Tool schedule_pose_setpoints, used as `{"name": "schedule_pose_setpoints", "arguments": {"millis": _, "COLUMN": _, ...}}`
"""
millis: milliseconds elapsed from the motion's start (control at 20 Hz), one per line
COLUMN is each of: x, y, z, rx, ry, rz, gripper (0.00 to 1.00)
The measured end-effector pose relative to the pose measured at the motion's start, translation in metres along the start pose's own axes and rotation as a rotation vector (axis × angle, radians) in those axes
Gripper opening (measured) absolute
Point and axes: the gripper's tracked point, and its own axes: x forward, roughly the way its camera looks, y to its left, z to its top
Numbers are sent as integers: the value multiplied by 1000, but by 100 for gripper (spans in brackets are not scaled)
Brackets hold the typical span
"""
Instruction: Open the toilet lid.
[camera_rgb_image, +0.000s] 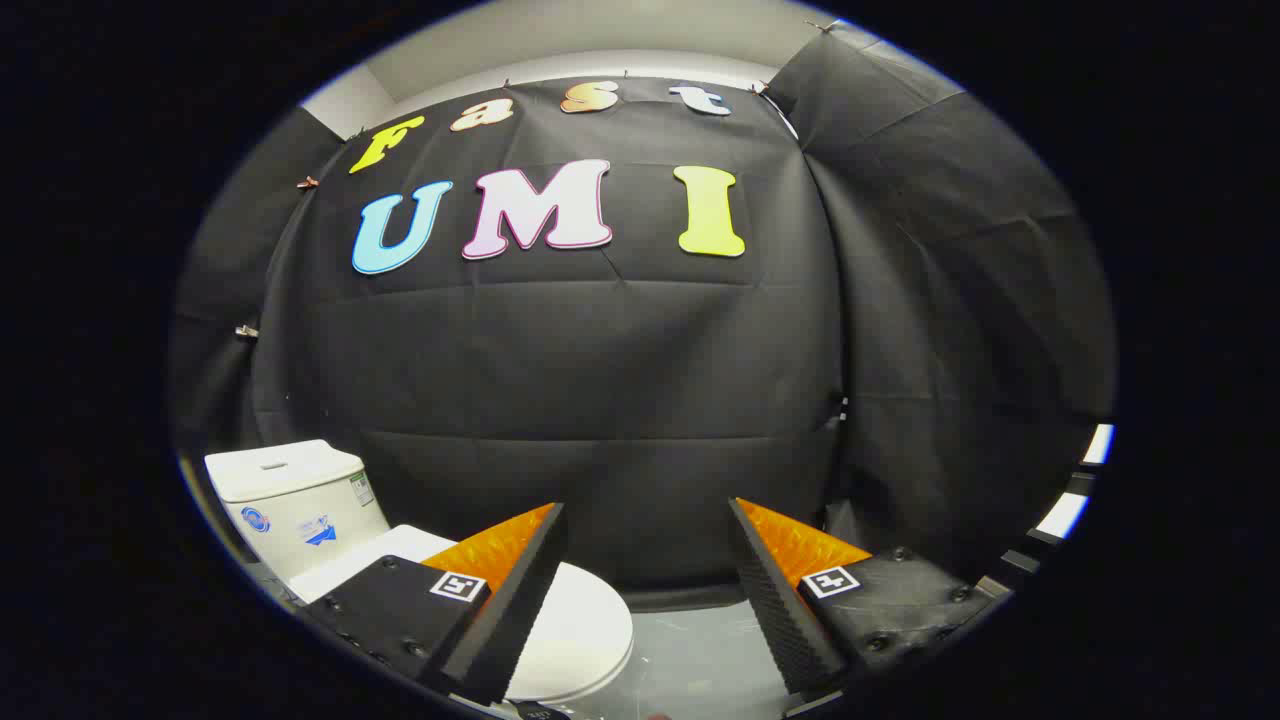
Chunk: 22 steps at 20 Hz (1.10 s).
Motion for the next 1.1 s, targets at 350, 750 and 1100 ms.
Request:
{"name": "schedule_pose_setpoints", "arguments": {"millis": 350, "x": 0, "y": 0, "z": 0, "rx": -1, "ry": 1, "rz": 1, "gripper": 99}}
{"name": "schedule_pose_setpoints", "arguments": {"millis": 750, "x": 1, "y": -1, "z": -4, "rx": -3, "ry": 10, "rz": -1, "gripper": 99}}
{"name": "schedule_pose_setpoints", "arguments": {"millis": 1100, "x": 1, "y": 0, "z": -4, "rx": 0, "ry": 15, "rz": 0, "gripper": 99}}
